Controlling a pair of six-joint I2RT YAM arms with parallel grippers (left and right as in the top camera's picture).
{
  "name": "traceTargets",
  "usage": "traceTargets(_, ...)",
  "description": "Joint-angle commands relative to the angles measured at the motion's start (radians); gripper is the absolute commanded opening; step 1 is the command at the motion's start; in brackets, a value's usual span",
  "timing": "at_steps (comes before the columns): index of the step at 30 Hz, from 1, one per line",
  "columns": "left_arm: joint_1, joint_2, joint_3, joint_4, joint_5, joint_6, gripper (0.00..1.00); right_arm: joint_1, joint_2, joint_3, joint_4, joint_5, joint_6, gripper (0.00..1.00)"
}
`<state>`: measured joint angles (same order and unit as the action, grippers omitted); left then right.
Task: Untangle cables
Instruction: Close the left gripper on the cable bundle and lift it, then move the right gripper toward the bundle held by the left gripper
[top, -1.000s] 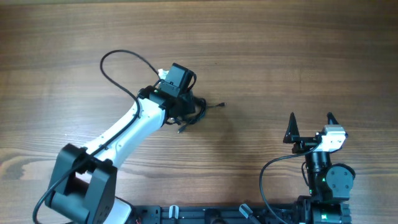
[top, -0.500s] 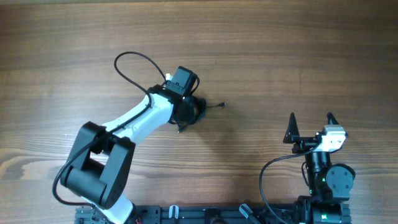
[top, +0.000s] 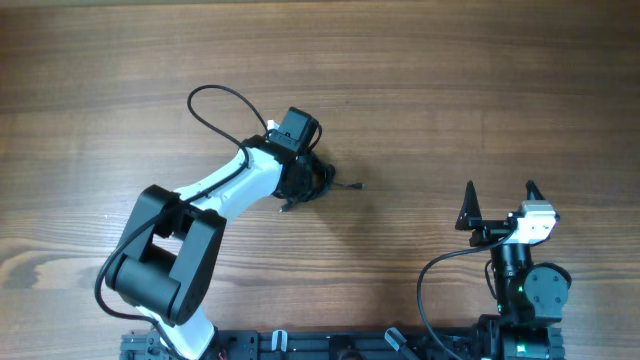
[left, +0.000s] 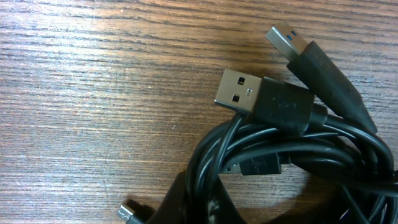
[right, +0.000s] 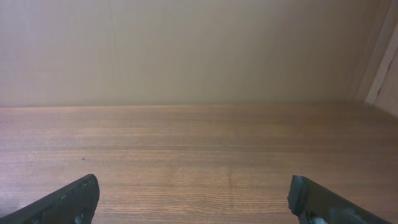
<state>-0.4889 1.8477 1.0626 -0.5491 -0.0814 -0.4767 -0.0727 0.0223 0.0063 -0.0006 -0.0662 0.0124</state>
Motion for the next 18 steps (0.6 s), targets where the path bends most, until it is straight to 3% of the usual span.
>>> traceTargets(1,0.003,-0.008,0.008,-0.006,0.01,-0.078,0.04,0.004,-0.005,-0.001,0.002,0.014,-0.012,1.0)
traceTargets(6,0.003,-0.195,0.008,-0.061,0.012,-0.114,0.04,0.004,-0.005,-0.001,0.002,0.014,-0.012,1.0)
traceTargets(15,0.002,-0.379,0.008,-0.131,0.011,-0.02,0.04,0.004,-0.005,-0.001,0.002,0.012,-0.006,1.0)
traceTargets(18,0.002,-0.397,0.008,-0.156,0.091,0.137,0.04,0.004,-0.005,-0.001,0.006,-0.038,0.144,1.0)
